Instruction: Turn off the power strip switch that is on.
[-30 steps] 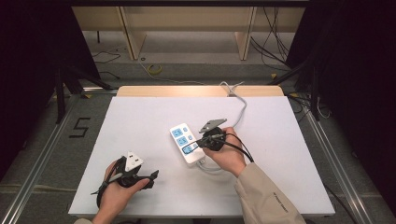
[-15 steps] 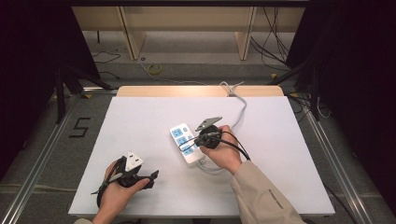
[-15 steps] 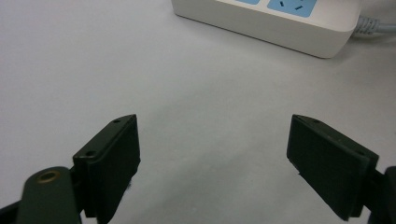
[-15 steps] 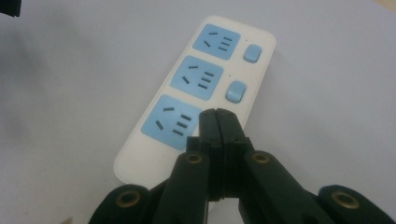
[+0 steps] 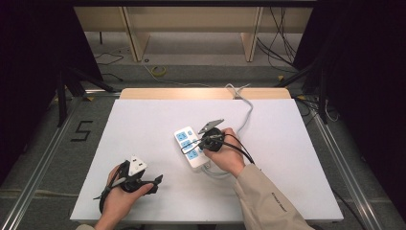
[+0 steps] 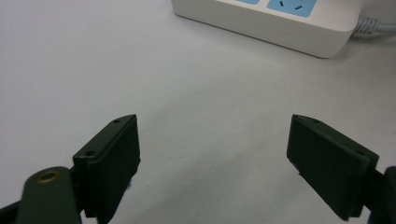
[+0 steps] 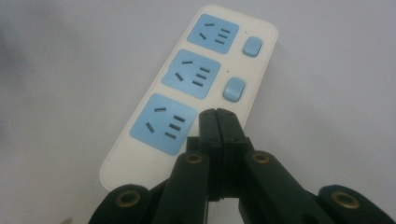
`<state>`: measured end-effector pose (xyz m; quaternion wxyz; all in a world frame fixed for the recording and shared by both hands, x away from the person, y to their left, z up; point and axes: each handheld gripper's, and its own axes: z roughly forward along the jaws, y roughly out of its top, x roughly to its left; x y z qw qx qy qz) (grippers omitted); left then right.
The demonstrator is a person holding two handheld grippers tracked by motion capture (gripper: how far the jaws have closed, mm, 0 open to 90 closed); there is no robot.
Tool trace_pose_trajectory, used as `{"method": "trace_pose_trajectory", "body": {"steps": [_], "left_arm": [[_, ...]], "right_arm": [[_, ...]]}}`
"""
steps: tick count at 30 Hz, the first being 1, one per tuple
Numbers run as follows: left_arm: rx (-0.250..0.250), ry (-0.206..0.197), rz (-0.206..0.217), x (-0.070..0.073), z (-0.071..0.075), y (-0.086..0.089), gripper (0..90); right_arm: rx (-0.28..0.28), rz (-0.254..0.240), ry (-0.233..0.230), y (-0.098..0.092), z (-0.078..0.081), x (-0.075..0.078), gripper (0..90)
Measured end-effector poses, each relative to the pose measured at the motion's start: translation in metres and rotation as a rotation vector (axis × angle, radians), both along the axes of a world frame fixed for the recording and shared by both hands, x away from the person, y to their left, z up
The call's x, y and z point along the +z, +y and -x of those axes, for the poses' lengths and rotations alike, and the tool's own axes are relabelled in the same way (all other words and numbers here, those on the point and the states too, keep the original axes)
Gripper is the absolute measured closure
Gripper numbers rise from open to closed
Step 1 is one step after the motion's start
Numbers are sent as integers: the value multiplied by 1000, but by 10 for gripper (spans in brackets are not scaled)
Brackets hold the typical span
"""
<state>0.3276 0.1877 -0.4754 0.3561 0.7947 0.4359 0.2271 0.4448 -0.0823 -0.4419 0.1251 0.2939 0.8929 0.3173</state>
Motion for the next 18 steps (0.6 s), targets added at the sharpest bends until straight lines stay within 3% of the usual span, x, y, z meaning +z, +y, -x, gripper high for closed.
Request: {"method": "trace_pose_trajectory", "body": {"steps": [18], "left_arm": [[-1,3,-2,0,0,0,170]], "right_arm": [[-1,30,10,7,-6,-8,900]]}}
